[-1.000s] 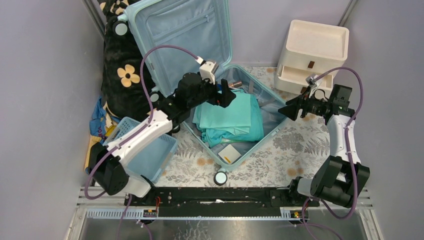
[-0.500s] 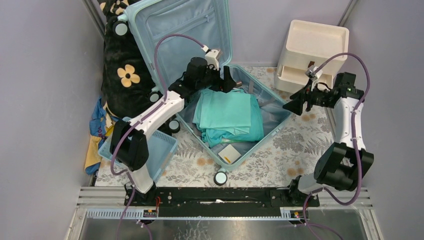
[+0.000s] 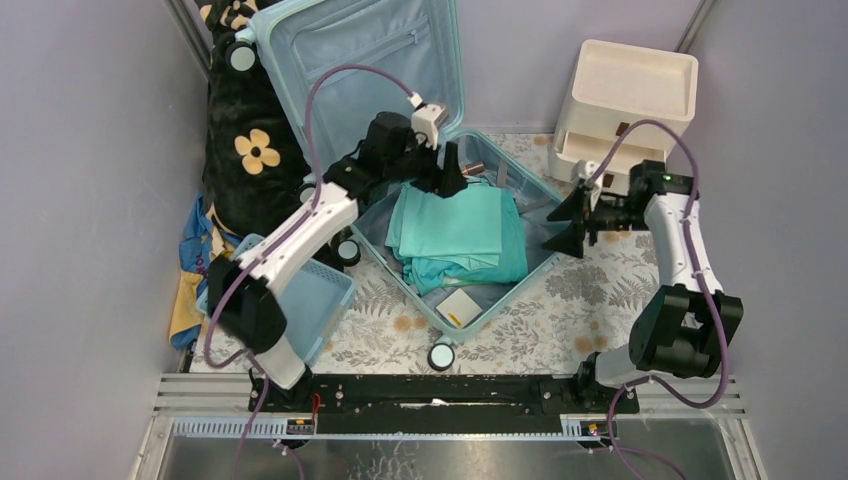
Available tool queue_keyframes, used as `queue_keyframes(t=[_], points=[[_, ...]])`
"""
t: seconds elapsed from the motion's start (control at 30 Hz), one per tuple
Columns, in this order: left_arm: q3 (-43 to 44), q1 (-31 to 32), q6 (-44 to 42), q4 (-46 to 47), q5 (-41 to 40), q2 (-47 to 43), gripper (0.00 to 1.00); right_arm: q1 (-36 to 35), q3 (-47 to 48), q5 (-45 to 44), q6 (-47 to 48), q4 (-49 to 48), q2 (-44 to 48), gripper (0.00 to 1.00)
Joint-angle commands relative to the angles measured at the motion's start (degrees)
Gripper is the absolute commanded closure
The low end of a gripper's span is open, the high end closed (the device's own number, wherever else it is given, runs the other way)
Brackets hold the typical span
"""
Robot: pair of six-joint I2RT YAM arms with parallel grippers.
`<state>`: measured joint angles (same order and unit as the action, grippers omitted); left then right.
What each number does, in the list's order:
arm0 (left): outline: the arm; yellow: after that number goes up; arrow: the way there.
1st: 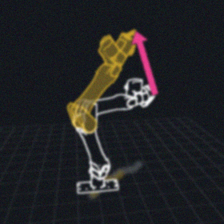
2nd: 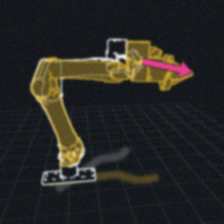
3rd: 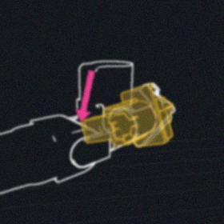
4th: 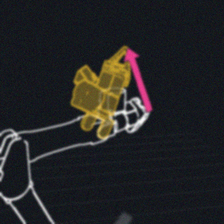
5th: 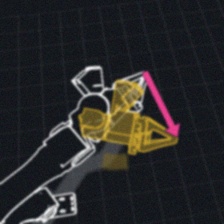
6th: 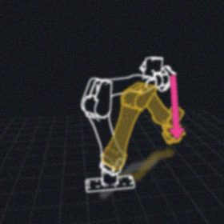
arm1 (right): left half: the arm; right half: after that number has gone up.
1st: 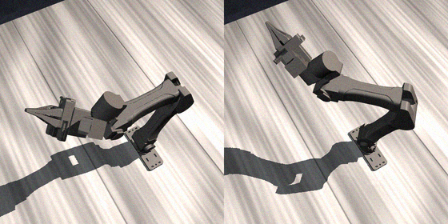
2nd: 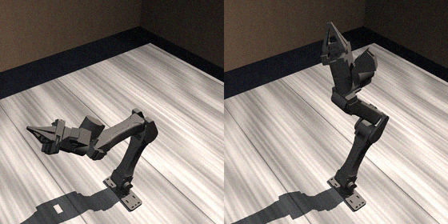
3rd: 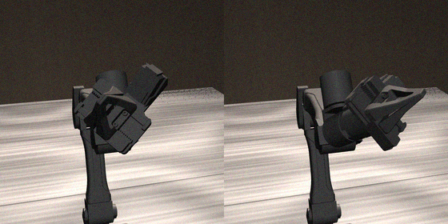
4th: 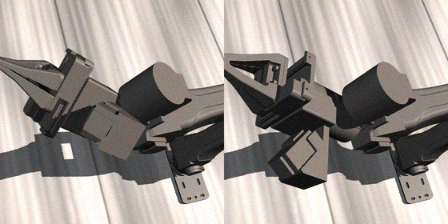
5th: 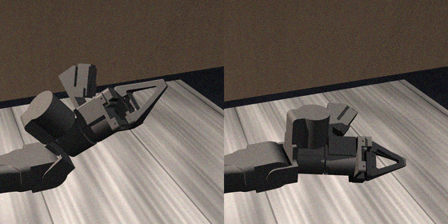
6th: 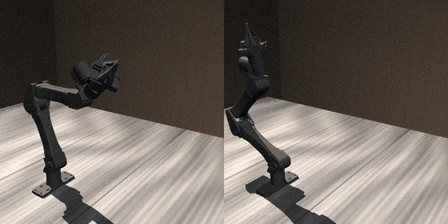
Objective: Open, take out, and arrange the luggage
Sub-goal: Pick up the personal item from the luggage.
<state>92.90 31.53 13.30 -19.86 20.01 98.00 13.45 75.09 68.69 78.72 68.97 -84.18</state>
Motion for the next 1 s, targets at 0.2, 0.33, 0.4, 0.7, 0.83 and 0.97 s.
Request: queue_keyframes(t=[0.2, 0.33, 0.4, 0.7, 0.83, 0.97], points=[[-14.0, -2.6, -3.8, 10.2, -8.0, -9.7, 0.22, -13.1, -4.4, -4.6, -32.1, -36.2, 4.3, 0.31], [-5.9, -4.9, 2.5, 8.4, -7.1, -1.8, 0.29, -18.4, -8.3, -20.4, -64.6, -72.6, 2.5, 0.34], [-5.6, -5.2, 4.2, 10.0, -5.2, 0.7, 0.34, -21.1, 0.2, -23.8, -72.2, -68.6, -5.2, 0.35], [-6.3, -7.1, 4.3, 9.5, -4.0, 7.9, 0.37, -27.2, 17.7, -29.7, -84.8, -62.8, -27.4, 0.35], [-5.5, -7.3, 1.7, 5.4, -3.9, 10.1, 0.36, -28.2, 10.6, -28.5, -82.2, -61.9, -27.5, 0.36], [-8.7, -7.2, 0.4, 0.6, -1.4, 11.6, 0.37, -29.0, -1.1, -27.6, -82.4, -61.5, -24.5, 0.44]])
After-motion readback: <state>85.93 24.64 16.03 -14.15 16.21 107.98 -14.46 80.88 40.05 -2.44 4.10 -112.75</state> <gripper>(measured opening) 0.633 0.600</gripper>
